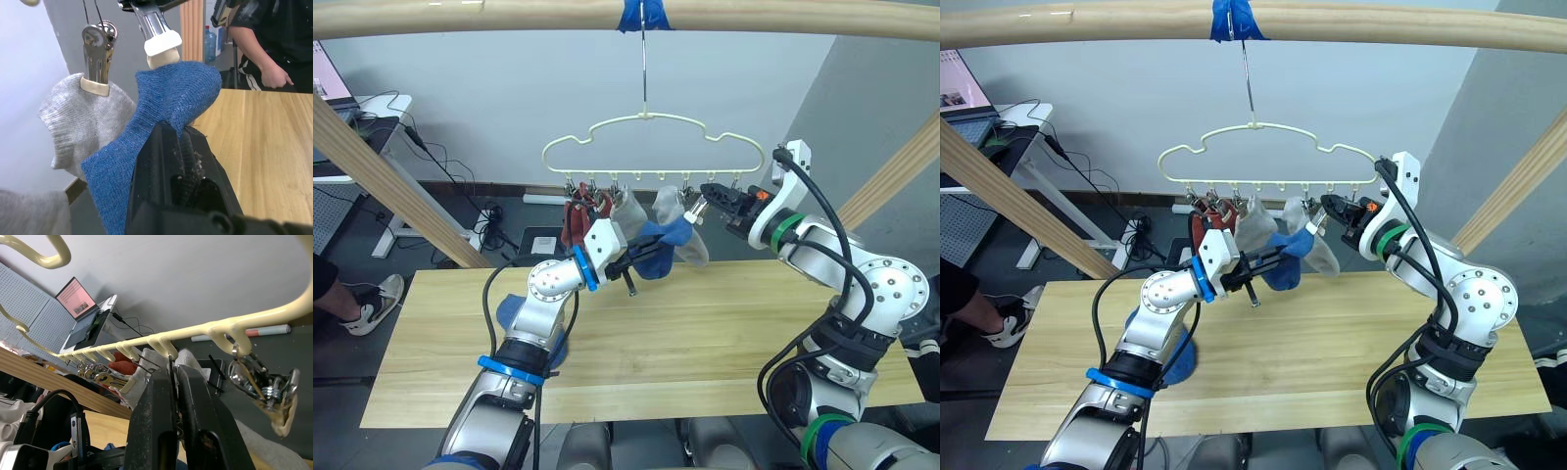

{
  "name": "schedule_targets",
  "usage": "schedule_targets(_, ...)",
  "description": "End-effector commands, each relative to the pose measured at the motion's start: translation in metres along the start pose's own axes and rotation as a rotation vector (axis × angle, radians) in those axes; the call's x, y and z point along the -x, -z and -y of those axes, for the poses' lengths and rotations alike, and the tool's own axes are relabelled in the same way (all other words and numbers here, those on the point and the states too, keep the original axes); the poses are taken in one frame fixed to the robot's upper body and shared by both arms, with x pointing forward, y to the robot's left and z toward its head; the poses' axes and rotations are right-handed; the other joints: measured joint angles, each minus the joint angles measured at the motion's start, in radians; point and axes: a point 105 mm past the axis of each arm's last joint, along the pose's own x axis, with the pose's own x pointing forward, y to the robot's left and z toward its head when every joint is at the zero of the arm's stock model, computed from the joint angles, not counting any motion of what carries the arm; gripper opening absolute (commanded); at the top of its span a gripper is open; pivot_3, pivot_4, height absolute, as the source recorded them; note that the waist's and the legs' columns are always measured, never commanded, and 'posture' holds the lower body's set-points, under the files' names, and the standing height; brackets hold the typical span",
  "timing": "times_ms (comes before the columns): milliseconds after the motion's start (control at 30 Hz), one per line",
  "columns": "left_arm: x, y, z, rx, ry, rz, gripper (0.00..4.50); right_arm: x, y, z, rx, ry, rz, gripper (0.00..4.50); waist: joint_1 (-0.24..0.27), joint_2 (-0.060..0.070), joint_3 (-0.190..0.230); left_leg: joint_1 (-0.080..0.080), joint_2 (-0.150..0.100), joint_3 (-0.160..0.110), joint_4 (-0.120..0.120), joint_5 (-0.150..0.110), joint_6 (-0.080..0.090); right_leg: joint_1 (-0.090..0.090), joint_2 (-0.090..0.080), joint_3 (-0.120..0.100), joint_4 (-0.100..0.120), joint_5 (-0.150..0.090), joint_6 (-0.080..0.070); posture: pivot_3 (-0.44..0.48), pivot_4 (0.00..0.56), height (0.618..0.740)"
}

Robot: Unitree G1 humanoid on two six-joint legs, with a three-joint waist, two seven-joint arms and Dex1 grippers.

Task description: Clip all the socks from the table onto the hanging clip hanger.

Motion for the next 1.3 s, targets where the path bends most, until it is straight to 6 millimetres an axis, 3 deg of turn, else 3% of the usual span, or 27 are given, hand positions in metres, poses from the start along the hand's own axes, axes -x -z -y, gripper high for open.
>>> schedule_targets(33,-0.006,-0.011,-0.003,-0.023,-0.014,0.045,0.02,0.003,-0.003,-0.006,0.014,-0.015,0.023,0.00,-0.001,0.000,0.000,0.000,0.000,0.000,0.000,0.000,0.000,0.000,0.000,0.000,0.000,0.000,0.000,-0.113,0.240,0.740)
schedule_targets(833,-0.013,-0.026,-0.005,-0.019,-0.033,0.112,0.02,0.000,0.005,-0.009,-0.009,-0.030,0.008,0.00,-0.003,0.000,0.000,0.000,0.000,0.000,0.000,0.000,0.000,0.000,0.000,0.000,0.000,0.000,0.000,-0.104,0.252,0.740)
schedule_targets(933,-0.013,-0.026,-0.005,-0.018,-0.031,0.114,0.00,0.000,0.004,-0.011,-0.015,-0.046,0.010,0.86,-0.003,0.000,0.000,0.000,0.000,0.000,0.000,0.000,0.000,0.000,0.000,0.000,0.000,0.000,0.000,-0.104,0.252,0.740)
schedule_targets(1200,-0.014,-0.029,-0.004,-0.050,-0.018,0.126,0.00,0.007,0.001,-0.008,0.001,-0.036,0.023,3.85,-0.007,0.000,0.000,-0.001,0.000,0.000,0.000,0.000,0.000,-0.001,0.000,0.000,0.000,0.000,0.000,-0.108,0.255,0.740)
schedule_targets(1267,-0.016,-0.028,-0.003,-0.022,-0.009,0.124,0.53,0.018,0.000,-0.005,0.029,-0.043,0.026,4.48,-0.006,0.000,0.000,-0.001,0.000,0.000,0.000,0.000,0.000,-0.001,0.000,0.000,-0.001,0.000,0.000,-0.111,0.256,0.740)
schedule_targets(1300,-0.017,-0.027,-0.002,-0.009,-0.003,0.123,0.76,0.022,-0.001,-0.005,0.042,-0.049,0.026,4.50,-0.006,0.000,0.000,-0.001,0.000,0.000,0.000,0.000,0.000,-0.001,0.000,0.000,-0.001,0.000,0.000,-0.115,0.258,0.740)
